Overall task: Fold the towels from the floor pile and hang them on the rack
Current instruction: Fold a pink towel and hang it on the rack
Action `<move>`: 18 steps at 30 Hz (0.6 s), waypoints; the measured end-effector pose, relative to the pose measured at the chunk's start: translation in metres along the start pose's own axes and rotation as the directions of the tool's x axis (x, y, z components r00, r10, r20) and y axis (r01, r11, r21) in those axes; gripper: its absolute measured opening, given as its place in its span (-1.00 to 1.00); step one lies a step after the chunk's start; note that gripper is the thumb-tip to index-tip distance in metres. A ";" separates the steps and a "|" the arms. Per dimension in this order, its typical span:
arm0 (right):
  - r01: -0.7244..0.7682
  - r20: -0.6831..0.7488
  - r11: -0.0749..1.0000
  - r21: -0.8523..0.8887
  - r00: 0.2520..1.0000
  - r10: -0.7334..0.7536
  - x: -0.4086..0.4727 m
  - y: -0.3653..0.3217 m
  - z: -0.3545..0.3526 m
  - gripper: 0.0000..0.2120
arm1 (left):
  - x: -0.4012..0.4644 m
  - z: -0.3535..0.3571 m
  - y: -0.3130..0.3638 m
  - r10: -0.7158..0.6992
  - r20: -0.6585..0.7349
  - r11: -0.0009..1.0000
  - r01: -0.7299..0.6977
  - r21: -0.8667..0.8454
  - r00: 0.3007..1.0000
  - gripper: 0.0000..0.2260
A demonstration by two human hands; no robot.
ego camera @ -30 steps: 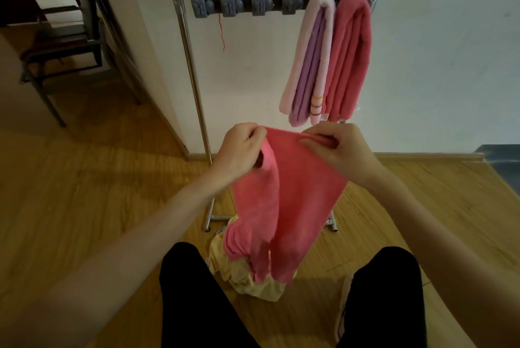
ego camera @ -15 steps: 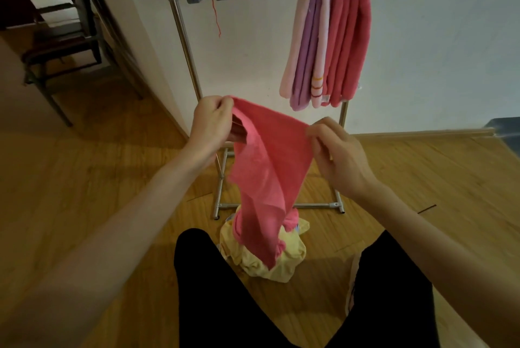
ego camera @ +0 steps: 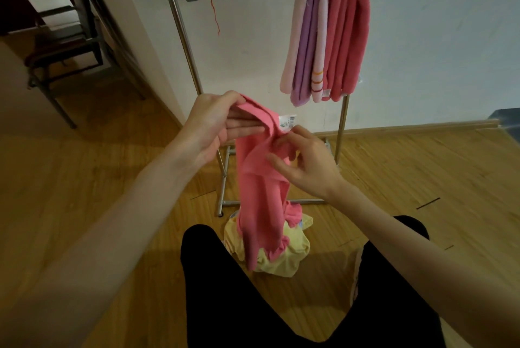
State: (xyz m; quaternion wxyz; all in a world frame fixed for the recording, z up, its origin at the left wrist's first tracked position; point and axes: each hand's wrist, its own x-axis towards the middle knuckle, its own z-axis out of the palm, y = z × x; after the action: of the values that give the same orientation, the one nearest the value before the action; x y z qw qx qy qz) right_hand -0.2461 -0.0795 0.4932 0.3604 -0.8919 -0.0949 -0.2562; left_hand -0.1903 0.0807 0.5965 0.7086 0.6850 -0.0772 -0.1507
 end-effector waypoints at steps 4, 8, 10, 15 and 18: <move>-0.015 0.016 0.998 0.069 1.000 0.014 0.012 0.003 -0.003 -0.51 | -0.001 -0.002 0.009 0.027 0.027 0.997 -0.029 0.067 0.999 -0.87; -0.004 -0.010 0.996 0.094 1.000 0.005 0.020 -0.002 -0.005 -0.60 | -0.002 0.002 0.014 0.019 0.060 0.997 -0.023 0.078 0.998 -0.87; 0.010 -0.013 0.994 0.108 1.000 -0.008 0.023 -0.005 -0.005 -0.76 | -0.003 0.003 0.015 0.020 0.057 0.997 -0.024 0.077 0.998 -0.85; -0.002 0.022 0.996 0.088 1.000 0.000 0.023 0.007 -0.016 -0.85 | 0.000 -0.001 0.019 0.067 -0.042 0.995 -0.063 0.081 0.997 -0.88; 0.013 -0.013 0.997 0.078 1.000 -0.012 0.024 0.015 -0.029 -0.97 | 0.002 -0.007 0.022 0.092 -0.079 0.994 -0.087 0.065 0.993 -0.88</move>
State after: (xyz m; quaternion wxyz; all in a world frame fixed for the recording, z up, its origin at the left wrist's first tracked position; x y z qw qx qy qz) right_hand -0.2314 -0.1108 0.5141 0.3940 -0.8749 -0.1082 -0.2602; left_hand -0.1844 0.0870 0.6179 0.6956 0.7081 -0.0832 -0.0882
